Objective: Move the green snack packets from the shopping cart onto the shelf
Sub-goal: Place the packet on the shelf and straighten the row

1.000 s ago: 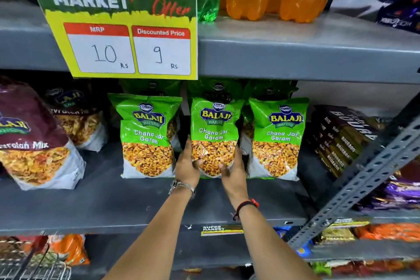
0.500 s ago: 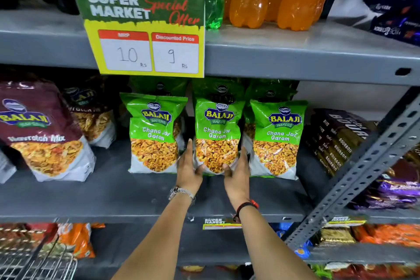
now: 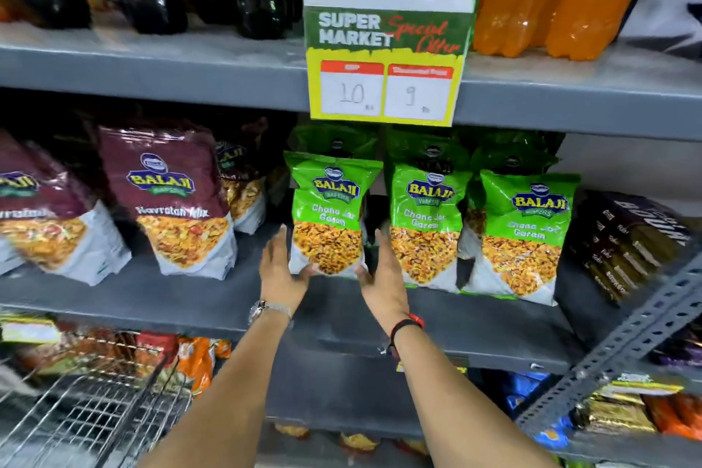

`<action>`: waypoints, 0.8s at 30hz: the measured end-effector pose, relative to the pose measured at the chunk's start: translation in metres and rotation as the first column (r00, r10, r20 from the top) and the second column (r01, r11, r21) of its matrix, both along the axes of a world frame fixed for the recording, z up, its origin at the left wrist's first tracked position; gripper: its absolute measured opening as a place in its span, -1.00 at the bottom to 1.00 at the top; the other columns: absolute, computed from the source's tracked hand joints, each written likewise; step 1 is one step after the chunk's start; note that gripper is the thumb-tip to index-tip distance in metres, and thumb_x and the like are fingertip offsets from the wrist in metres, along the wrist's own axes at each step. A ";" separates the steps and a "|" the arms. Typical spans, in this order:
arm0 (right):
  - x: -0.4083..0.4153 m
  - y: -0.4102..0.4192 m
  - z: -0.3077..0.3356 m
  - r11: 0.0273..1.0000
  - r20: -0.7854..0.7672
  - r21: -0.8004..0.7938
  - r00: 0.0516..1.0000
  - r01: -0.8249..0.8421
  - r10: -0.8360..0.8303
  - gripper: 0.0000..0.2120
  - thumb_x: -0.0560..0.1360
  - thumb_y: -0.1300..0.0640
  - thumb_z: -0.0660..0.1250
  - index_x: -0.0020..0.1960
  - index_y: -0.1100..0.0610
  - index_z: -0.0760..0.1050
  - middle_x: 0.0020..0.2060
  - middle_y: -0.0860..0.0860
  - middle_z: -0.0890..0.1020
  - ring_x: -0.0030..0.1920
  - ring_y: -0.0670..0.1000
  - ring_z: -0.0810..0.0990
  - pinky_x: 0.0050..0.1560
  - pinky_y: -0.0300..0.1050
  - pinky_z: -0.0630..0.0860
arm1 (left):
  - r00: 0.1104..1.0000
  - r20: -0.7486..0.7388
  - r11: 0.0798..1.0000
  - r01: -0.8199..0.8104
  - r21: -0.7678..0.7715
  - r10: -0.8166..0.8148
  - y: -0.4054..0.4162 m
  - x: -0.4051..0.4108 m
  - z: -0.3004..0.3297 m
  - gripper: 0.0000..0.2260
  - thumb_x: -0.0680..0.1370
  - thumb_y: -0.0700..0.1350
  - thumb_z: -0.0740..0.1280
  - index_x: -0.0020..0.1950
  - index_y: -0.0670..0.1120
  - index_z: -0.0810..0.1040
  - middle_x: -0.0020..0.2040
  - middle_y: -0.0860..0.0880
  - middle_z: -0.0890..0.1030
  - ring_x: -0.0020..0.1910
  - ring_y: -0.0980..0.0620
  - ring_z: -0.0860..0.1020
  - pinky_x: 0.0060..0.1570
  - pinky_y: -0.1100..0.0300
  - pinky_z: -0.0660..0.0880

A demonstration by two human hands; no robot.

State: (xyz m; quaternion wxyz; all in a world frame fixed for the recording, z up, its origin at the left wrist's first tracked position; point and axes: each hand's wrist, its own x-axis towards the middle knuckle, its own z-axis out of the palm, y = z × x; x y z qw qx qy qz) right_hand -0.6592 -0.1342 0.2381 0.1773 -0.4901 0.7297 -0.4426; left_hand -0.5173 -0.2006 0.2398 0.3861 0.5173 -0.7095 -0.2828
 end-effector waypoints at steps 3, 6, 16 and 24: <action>0.002 -0.019 -0.002 0.995 0.002 0.094 0.999 -0.046 0.046 -0.25 0.47 0.15 0.31 0.47 0.14 -0.09 0.50 0.11 0.11 0.48 0.11 0.13 0.40 -0.03 0.20 | 0.997 -0.008 0.990 0.071 0.123 -0.071 -0.024 -0.002 -0.001 -0.23 0.41 -0.23 0.41 0.47 -0.12 0.01 0.46 -0.26 0.18 0.45 -0.18 0.16 0.38 0.04 0.19; 0.003 -0.031 -0.006 0.989 0.041 0.114 0.995 -0.098 0.094 -0.25 0.48 0.08 0.29 0.48 0.12 -0.12 0.49 0.13 0.15 0.44 0.17 0.22 0.38 0.08 0.25 | 0.980 -0.101 0.961 0.191 0.201 -0.173 -0.041 -0.008 -0.009 -0.21 0.41 -0.25 0.40 0.48 -0.03 -0.01 0.40 -0.20 0.33 0.35 -0.16 0.34 0.29 0.05 0.32; 0.015 -0.052 -0.015 0.994 -0.006 0.104 0.999 -0.037 0.038 -0.41 0.51 0.04 0.22 0.44 0.12 0.04 0.35 0.21 0.38 0.33 0.21 0.36 0.20 0.17 0.42 | 0.991 0.009 0.983 0.130 0.132 -0.132 -0.073 0.002 -0.028 -0.43 0.43 -0.24 0.37 0.40 -0.07 0.27 0.01 -0.16 0.50 0.10 -0.18 0.50 0.05 0.18 0.36; 0.011 -0.048 -0.015 0.994 0.013 0.107 1.000 -0.025 0.024 -0.37 0.51 0.10 0.23 0.45 0.14 -0.04 0.42 0.20 0.28 0.39 0.21 0.30 0.27 0.15 0.36 | 0.991 0.004 0.982 0.134 0.132 -0.136 -0.058 -0.006 -0.021 -0.39 0.45 -0.22 0.34 0.44 -0.08 0.16 0.18 -0.27 0.47 0.22 -0.20 0.43 0.16 0.14 0.35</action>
